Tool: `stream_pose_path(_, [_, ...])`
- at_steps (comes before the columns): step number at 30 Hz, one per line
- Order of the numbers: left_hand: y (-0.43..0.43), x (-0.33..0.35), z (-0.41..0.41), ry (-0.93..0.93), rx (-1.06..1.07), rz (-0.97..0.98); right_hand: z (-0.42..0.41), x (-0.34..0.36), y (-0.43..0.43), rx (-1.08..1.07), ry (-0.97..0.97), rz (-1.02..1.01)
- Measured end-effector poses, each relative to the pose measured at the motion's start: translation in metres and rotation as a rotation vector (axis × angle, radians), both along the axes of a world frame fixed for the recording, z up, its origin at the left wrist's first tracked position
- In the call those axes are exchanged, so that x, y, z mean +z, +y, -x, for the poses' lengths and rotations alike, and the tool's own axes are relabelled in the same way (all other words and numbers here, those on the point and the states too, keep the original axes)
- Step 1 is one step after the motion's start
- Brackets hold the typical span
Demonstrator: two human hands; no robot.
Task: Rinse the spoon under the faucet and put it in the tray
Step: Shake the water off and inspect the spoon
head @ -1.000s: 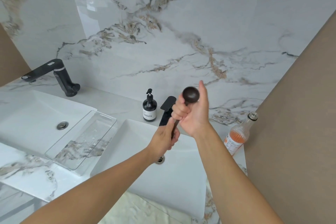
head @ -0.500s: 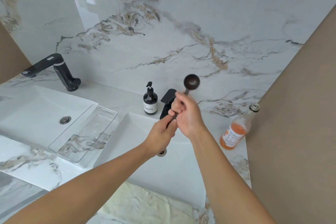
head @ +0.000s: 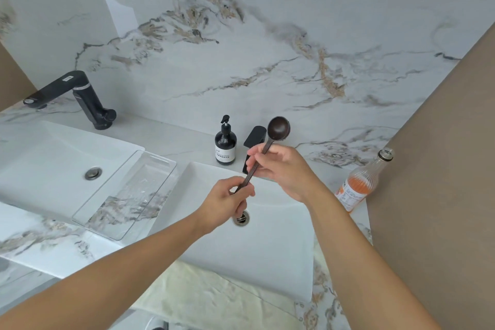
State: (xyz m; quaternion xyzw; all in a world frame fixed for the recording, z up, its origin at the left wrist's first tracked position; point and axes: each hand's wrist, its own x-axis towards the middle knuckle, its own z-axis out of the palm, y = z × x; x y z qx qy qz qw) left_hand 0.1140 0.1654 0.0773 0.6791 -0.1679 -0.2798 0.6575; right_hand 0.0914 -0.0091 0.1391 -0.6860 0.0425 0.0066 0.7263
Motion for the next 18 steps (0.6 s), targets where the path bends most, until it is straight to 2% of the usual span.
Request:
stream_pose_path(4, [0.035,-0.007,-0.027,0.031,-0.108,0.021,-0.017,-0.006,0.028,-0.280,0.056,0.149])
stream_pose_path(7, [0.039,-0.009,-0.032,0.000,-0.098,-0.083,-0.027,-0.017,0.035,-0.393,0.136,0.222])
stream_pose_path(10, [0.074,-0.013,-0.061,0.140,-0.157,-0.282,-0.051,-0.035,0.075,-0.508,0.329,0.441])
stream_pose_path(12, [0.096,-0.011,-0.079,0.289,-0.272,-0.420,-0.064,-0.048,0.101,-0.548,0.419,0.452])
stream_pose_path(13, [0.104,-0.011,-0.088,0.304,-0.295,-0.458,-0.070,-0.052,0.113,-0.545,0.467,0.455])
stream_pose_path(15, [0.120,-0.012,-0.106,0.243,-0.311,-0.560,-0.081,-0.061,0.134,-0.507,0.557,0.462])
stream_pose_path(18, [0.141,-0.016,-0.127,0.176,-0.303,-0.592,-0.101,-0.065,0.158,-0.522,0.551,0.444])
